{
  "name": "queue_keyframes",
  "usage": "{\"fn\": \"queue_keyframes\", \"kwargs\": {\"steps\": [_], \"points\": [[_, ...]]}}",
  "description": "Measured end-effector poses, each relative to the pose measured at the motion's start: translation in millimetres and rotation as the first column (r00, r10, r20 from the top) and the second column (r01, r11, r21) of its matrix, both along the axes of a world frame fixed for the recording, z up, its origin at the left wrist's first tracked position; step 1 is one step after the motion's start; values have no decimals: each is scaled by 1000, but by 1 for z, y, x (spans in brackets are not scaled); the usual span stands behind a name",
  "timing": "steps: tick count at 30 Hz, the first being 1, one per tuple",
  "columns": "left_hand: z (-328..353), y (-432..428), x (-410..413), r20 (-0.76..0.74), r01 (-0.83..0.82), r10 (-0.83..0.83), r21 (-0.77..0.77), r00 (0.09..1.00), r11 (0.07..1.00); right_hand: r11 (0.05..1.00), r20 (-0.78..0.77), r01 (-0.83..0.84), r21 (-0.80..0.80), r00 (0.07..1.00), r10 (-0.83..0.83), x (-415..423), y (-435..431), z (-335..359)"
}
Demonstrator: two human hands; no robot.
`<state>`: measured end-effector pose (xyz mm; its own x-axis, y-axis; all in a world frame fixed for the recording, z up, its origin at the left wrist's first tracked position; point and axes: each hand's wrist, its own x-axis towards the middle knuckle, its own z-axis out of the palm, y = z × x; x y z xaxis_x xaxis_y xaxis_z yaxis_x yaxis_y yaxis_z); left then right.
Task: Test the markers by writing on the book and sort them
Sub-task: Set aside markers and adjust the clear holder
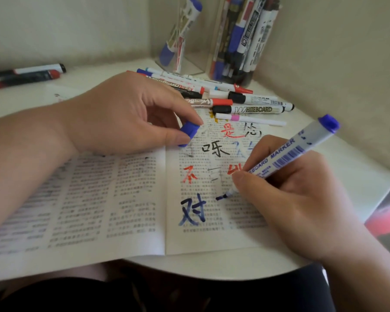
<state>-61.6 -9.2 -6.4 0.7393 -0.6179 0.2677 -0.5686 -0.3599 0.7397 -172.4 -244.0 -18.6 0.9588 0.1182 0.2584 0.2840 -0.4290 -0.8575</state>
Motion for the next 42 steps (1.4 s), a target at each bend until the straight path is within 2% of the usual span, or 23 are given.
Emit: {"fn": "queue_keyframes", "kwargs": {"steps": [3, 8, 10, 14, 18, 21, 24, 26, 30, 35, 40, 42], "points": [[1, 0, -2, -60, -24, 22, -37, 998, 999, 1000, 14, 8, 6, 1000, -8, 0, -1, -1], [1, 1, -1, -83, -31, 30, -9, 996, 999, 977, -104, -155, 144, 980, 171, -8, -2, 4], [1, 1, 0, -85, -20, 20, 0, 996, 1000, 976, -99, -134, 171, 983, 153, -8, -3, 3], [1, 0, 0, -83, -21, 21, 1, 996, 1000, 993, -42, -96, 75, 994, 99, -5, -6, 0], [0, -2, 0, -70, -14, 15, 15, 997, 1000, 988, -103, -109, 113, 987, 120, -4, -5, 3], [0, -1, 0, -74, -7, 8, 14, 997, 1000, 996, -51, -68, 49, 996, 71, -3, -5, 1], [0, -1, 0, -73, -7, 8, 15, 997, 1000, 992, -19, -127, 13, 992, 127, -3, -2, 3], [0, -1, -1, -52, -1, 3, 27, 999, 1000, 981, -55, -188, 49, 980, 191, -2, -3, 5], [-1, -1, 0, -54, 15, -14, 23, 998, 1000, 960, -96, -172, 219, 976, 197, 15, -14, 14], [-8, 1, 7, 12, -61, 62, -83, 998, 995, 910, 10, -294, 293, 952, 304, 64, -10, 59], [-11, 7, 19, 87, -189, 217, -256, 972, 948, 901, -11, -315, 298, 943, 333, 128, 11, 91], [-10, 9, 22, 56, -220, 247, -299, 967, 928, 879, 24, -295, 375, 951, 309, 143, 21, 89]]}}
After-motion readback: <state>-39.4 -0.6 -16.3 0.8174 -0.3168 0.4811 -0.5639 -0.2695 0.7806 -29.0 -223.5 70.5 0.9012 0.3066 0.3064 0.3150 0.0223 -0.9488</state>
